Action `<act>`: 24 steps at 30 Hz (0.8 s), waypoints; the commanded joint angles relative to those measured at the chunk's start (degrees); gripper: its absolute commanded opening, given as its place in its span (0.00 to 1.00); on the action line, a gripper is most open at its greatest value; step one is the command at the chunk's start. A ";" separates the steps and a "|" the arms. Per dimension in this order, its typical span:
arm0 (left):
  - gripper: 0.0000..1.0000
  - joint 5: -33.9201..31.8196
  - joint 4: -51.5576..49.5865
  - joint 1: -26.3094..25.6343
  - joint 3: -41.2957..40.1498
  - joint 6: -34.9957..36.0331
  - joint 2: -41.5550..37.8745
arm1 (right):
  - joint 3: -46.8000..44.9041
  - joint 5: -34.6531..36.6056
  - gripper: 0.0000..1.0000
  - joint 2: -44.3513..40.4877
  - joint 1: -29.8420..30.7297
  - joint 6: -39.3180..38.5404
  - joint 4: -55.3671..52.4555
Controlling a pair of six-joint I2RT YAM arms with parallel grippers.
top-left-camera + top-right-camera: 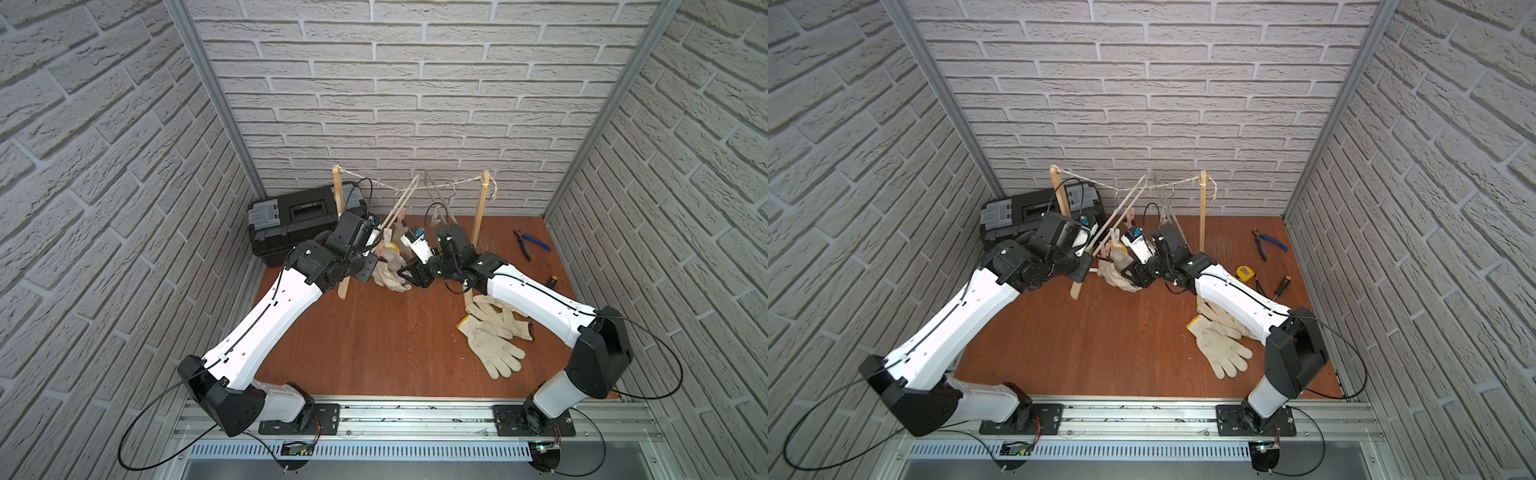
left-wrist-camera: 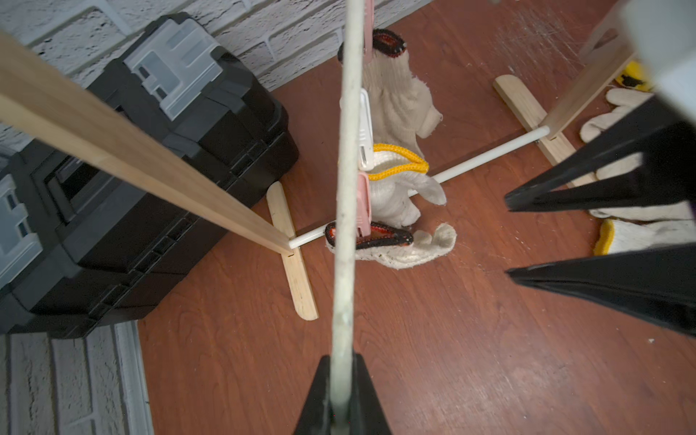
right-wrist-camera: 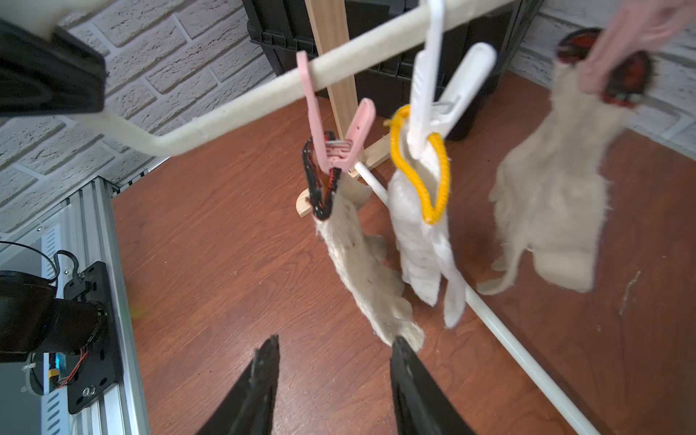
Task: Clip the gloves onto a hanger to dry
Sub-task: Adjust the hanger on the clothesline.
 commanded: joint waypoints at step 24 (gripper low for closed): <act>0.29 1.19 -3.37 9.85 -3.08 -2.83 -10.00 | -9.88 9.01 0.57 -19.63 0.41 7.41 -8.81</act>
